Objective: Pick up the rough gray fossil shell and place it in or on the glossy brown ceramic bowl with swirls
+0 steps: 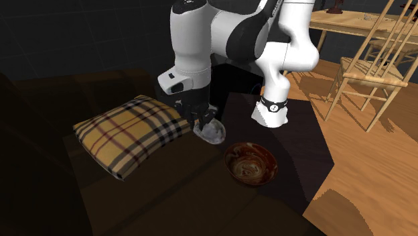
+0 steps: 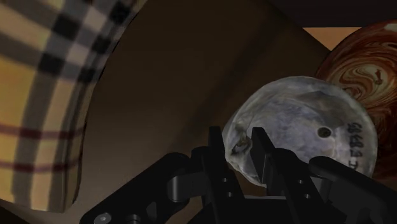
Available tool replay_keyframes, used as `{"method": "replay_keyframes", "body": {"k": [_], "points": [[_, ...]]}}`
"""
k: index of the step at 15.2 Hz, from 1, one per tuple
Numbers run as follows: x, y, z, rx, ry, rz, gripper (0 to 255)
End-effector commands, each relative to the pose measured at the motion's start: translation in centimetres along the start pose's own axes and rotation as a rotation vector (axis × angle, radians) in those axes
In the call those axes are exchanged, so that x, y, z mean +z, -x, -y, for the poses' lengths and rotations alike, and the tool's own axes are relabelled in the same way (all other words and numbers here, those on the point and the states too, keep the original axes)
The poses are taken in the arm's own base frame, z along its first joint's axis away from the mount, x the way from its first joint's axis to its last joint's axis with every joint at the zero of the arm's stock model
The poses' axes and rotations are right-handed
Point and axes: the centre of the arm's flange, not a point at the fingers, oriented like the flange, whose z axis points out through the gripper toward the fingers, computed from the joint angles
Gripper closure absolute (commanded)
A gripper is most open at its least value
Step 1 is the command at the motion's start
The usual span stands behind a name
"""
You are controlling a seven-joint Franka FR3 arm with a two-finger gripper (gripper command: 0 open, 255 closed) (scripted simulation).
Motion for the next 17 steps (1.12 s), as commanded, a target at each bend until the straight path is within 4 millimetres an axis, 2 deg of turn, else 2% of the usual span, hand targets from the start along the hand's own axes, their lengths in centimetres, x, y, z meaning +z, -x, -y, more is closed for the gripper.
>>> {"method": "replay_keyframes", "body": {"k": [1, 10, 17], "points": [[-0.2, 0.5, 2.6, 0.002, 0.001, 0.000, 255], [-1.4, 1.8, 14.0, 0.002, 0.001, 0.000, 255], [2.2, 1.4, 14.1, 0.002, 0.001, 0.000, 255]]}}
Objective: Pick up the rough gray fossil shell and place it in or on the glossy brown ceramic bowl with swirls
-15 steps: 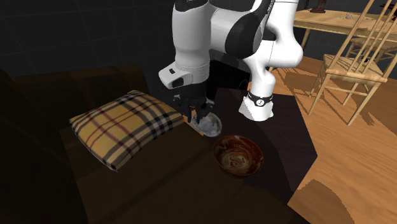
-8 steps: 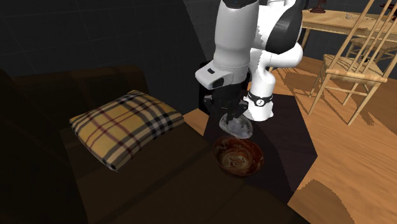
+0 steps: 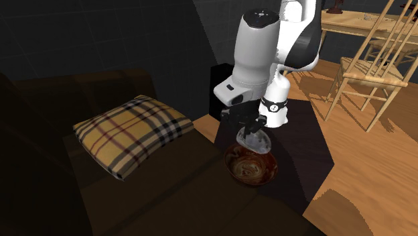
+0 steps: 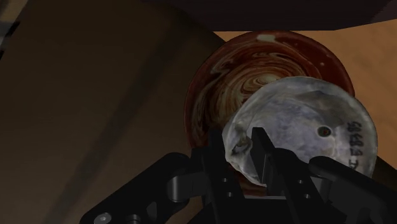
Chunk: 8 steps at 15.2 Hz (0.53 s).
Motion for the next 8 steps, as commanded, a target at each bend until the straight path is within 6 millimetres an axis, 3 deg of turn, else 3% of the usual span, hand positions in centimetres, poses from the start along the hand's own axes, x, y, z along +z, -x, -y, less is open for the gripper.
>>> {"method": "replay_keyframes", "body": {"k": [1, 8], "points": [[1.1, -0.1, 0.2, 0.000, 0.000, -0.001, 255], [4.8, -0.4, 0.3, 0.000, 0.000, -0.001, 255]]}}
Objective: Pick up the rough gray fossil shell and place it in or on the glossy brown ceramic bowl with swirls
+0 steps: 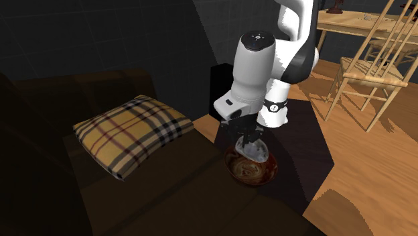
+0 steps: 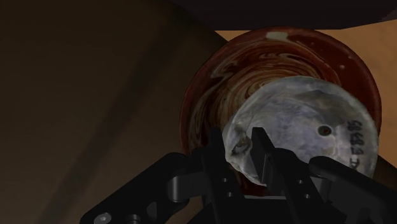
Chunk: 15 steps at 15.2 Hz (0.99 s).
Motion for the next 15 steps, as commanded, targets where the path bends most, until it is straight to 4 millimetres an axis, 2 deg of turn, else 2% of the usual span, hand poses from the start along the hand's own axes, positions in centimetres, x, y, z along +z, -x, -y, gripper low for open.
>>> {"method": "replay_keyframes", "body": {"k": [1, 2, 10, 11, 15], "points": [[1.16, -0.14, 0.14, 0.000, 0.000, -0.001, 255], [1.70, -0.20, 0.16, 0.000, 0.000, -0.001, 255], [1.70, -0.20, 0.16, 0.000, 0.000, -0.001, 255], [1.70, -0.20, 0.16, 0.000, 0.000, -0.001, 0], [1.70, -0.20, 0.16, 0.000, 0.000, -0.001, 0]]}}
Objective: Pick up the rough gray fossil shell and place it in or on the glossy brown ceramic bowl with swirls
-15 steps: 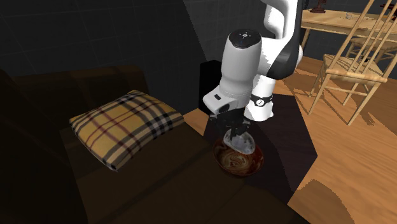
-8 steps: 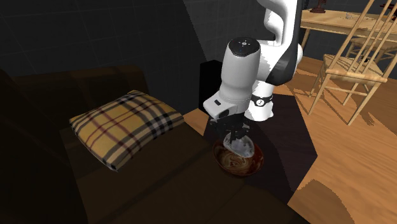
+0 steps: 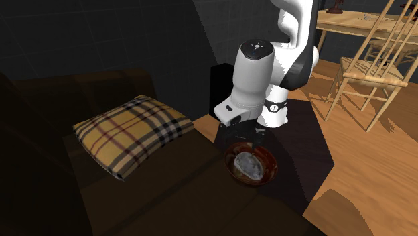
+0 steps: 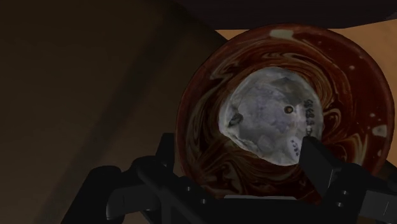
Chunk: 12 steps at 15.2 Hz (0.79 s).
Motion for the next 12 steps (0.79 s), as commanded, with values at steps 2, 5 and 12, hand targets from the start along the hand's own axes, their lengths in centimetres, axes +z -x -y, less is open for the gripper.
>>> {"method": "replay_keyframes", "body": {"k": [2, 5, 12], "points": [[-1.3, 0.0, 0.0, 0.000, 0.000, 0.000, 0], [-5.0, 0.0, 0.0, 0.000, 0.000, 0.000, 0], [-5.0, 0.0, 0.0, 0.000, 0.000, 0.000, 0]]}}
